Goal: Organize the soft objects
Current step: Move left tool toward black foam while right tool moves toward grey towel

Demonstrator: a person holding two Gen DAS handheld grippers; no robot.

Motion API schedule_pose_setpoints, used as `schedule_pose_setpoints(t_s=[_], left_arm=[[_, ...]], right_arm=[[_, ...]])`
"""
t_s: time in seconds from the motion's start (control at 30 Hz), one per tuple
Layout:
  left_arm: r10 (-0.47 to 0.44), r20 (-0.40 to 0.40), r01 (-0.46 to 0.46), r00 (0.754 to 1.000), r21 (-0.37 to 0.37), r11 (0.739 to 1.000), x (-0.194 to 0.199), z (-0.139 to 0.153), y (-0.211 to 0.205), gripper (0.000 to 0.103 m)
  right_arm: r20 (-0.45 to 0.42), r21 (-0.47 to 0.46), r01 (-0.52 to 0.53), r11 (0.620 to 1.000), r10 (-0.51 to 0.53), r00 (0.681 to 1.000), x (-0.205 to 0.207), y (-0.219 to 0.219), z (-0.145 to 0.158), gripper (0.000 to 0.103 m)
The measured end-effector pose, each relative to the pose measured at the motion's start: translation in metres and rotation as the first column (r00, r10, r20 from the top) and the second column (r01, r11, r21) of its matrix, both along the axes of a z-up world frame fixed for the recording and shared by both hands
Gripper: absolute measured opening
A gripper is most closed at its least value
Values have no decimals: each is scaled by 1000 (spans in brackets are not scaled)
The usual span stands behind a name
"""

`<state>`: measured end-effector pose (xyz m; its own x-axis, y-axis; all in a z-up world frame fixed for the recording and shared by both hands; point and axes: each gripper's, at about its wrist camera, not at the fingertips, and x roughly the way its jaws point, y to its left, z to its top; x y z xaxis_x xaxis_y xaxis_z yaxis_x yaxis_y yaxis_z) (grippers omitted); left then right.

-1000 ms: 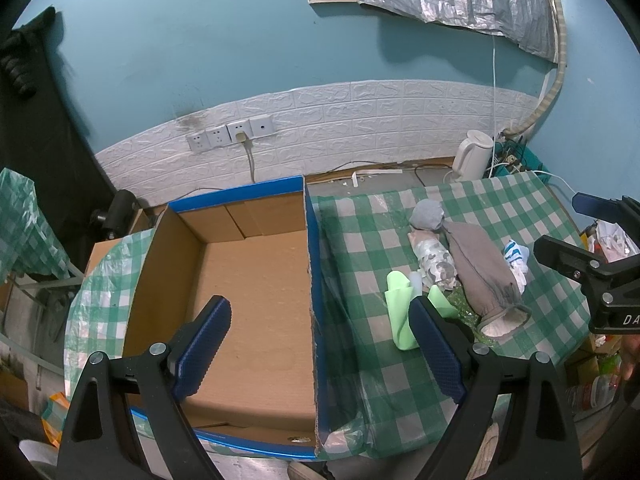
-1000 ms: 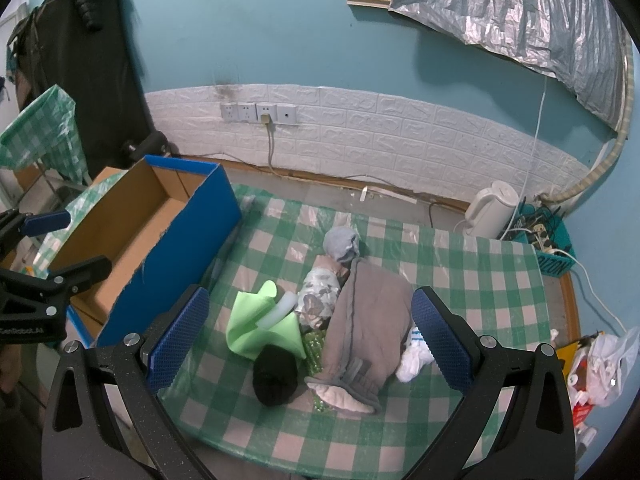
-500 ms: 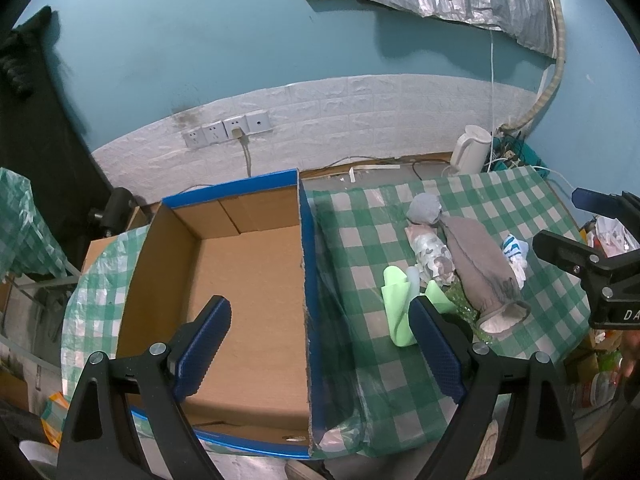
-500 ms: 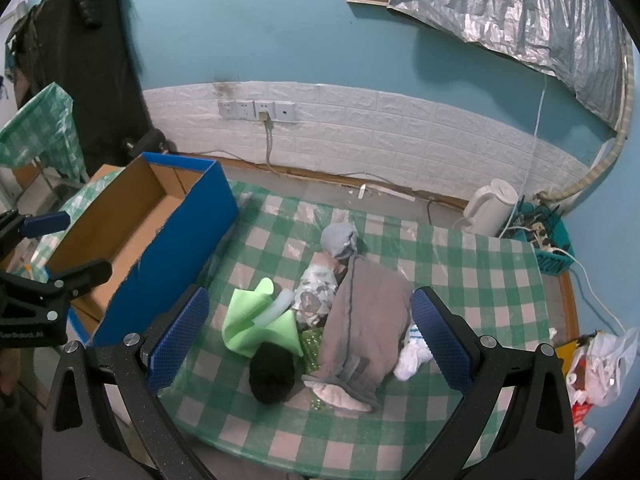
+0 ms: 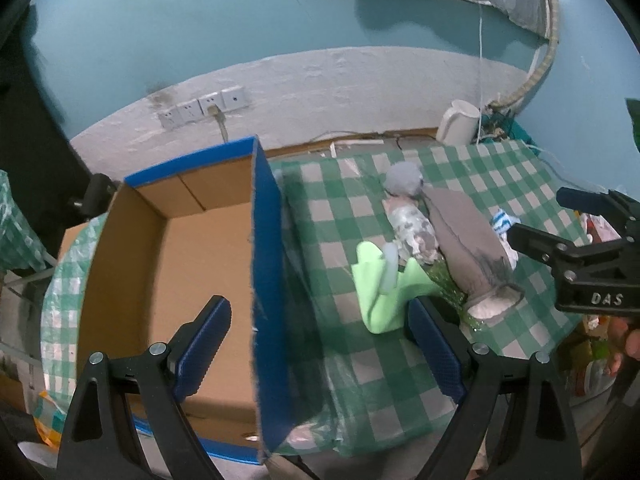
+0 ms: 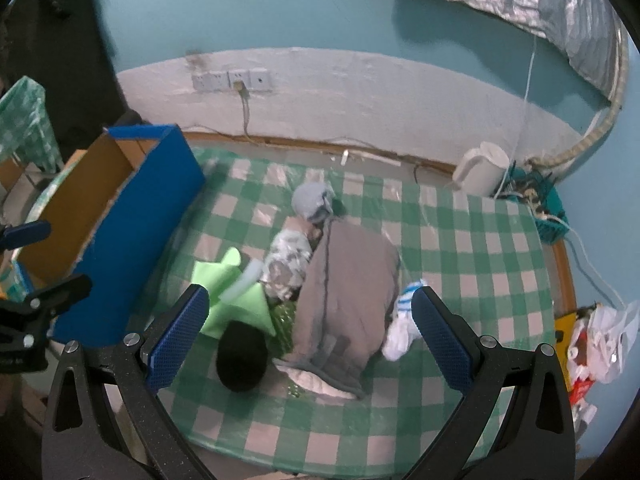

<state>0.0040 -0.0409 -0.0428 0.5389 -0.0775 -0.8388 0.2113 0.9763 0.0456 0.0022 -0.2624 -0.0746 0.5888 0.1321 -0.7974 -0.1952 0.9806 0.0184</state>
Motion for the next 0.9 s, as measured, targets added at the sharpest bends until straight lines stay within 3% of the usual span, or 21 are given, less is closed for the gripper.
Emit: schedule_pose_setpoints(t_s=[0.5, 0.9], left_arm=[[-49, -118, 52, 992, 22, 998, 6, -50, -33, 92], [-64, -187, 73, 980, 39, 997, 16, -85, -51, 91]], right_arm=[[-178, -4, 84, 996, -83, 981, 30, -16, -62, 101], [-253, 14, 106, 994, -99, 962, 40, -18, -92, 101]])
